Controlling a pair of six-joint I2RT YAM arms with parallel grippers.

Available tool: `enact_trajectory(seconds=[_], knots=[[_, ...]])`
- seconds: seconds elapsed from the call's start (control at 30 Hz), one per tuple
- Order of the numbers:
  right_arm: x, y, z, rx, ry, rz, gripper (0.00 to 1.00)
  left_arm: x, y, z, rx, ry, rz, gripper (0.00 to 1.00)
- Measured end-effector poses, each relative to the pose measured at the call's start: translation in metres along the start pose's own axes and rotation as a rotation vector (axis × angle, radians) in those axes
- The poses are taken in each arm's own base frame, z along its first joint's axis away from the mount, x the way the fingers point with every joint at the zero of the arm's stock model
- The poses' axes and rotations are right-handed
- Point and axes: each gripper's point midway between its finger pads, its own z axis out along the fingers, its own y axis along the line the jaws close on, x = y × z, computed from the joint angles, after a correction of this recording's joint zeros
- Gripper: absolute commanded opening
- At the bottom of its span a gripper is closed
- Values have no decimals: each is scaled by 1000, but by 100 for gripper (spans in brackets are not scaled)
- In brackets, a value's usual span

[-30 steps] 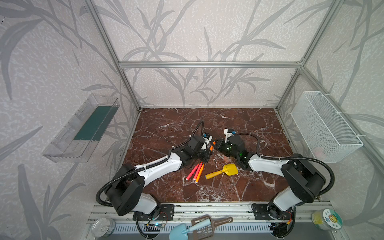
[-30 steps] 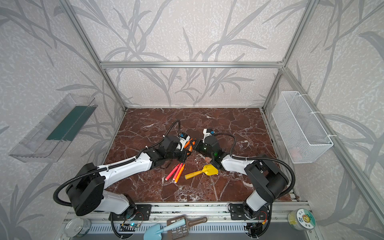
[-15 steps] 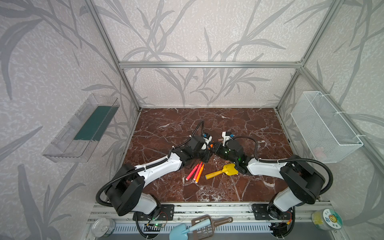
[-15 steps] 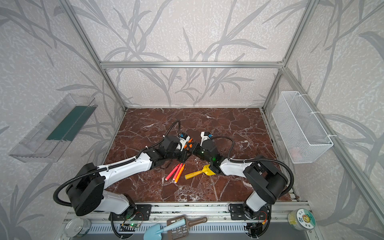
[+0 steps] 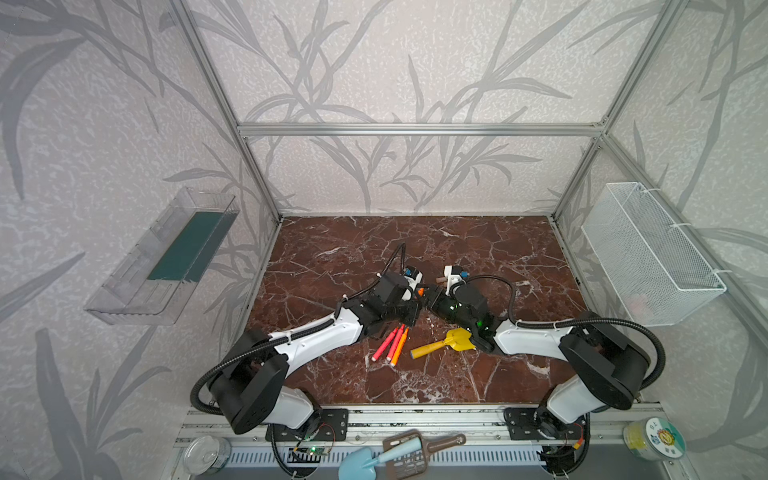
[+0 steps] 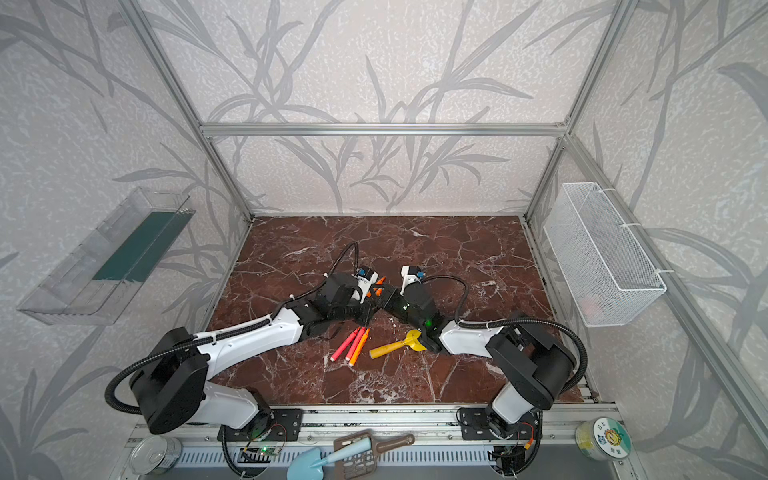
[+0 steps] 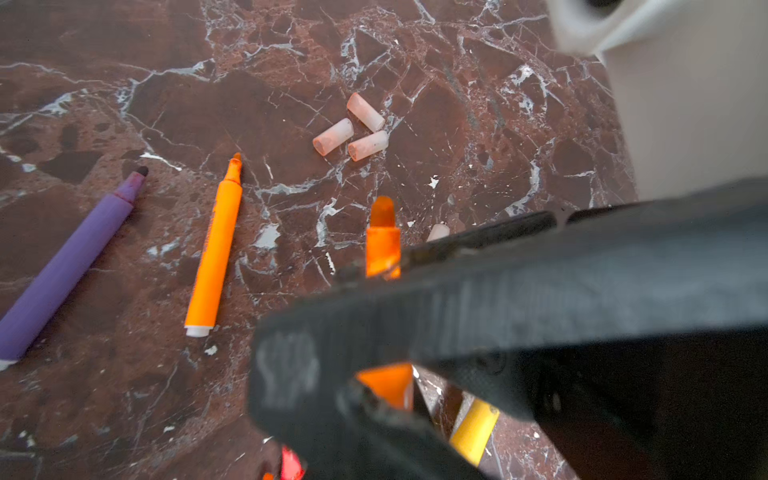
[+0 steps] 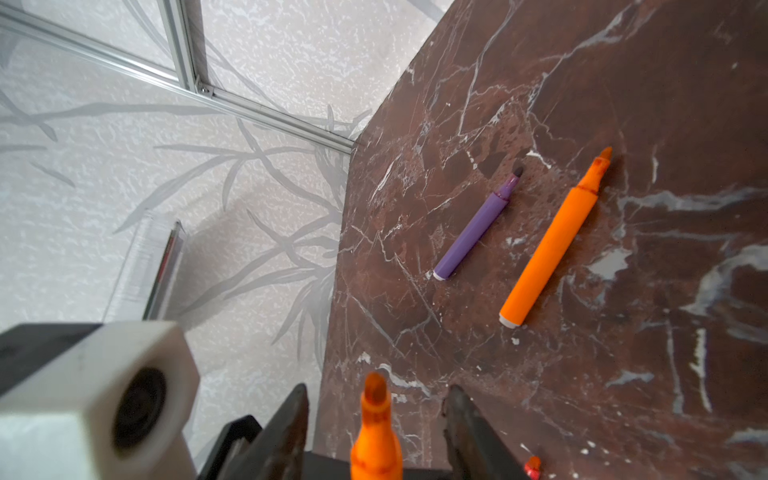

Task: Insert the pens into the pen caps
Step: 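Hold the marker up with the left gripper while the right gripper moves to the caps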

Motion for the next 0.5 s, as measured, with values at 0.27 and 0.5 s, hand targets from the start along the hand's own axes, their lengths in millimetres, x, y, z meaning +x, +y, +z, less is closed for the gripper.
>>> enact_trajectory(seconds=[0.27,0.5], knots=[[-19,6,-40,115,-65,-93,78,-15,29,-38,-156,-177,-40,0],[-48,-15,-97,364,-188,-208,74,-9,54,-49,-257,-251,-88,0]])
